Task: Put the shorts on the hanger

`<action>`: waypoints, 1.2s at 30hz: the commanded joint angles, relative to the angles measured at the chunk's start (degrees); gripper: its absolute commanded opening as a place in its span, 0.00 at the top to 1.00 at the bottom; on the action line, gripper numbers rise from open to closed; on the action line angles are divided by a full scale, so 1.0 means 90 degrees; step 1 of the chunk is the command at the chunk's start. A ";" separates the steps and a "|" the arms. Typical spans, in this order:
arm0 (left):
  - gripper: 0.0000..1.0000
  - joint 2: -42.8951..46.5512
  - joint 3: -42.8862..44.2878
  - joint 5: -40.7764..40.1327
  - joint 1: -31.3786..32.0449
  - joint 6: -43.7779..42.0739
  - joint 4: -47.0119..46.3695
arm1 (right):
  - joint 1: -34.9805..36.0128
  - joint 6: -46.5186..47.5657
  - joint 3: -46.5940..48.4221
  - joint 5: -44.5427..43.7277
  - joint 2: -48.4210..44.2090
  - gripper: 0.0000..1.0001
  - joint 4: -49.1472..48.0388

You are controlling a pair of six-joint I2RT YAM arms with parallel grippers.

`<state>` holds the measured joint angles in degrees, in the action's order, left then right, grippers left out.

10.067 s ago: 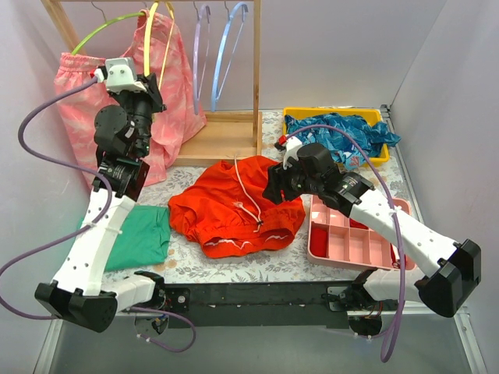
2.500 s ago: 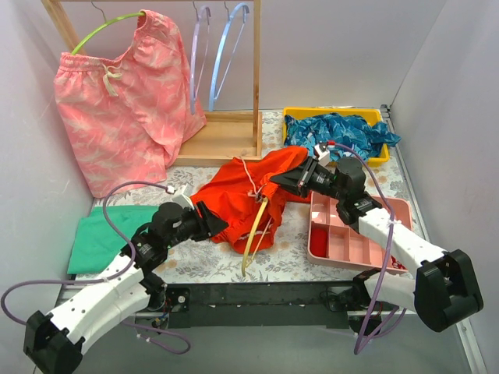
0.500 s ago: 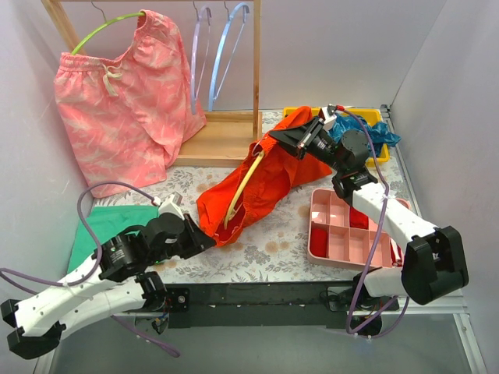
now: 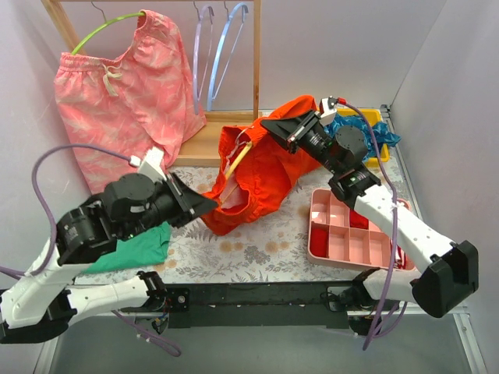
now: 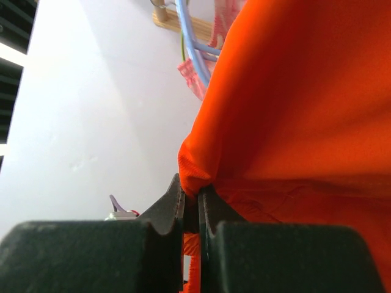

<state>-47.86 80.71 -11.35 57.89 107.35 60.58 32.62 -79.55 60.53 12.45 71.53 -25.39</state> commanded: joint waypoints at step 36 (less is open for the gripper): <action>1.00 -0.1001 0.1473 -0.2957 0.0023 0.0143 0.1542 | 0.1532 -0.1005 0.0873 -0.2720 0.0481 0.99 -0.0675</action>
<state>-54.94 94.13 -36.29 57.89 110.76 76.27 47.33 -87.74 65.91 -6.44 79.50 -23.79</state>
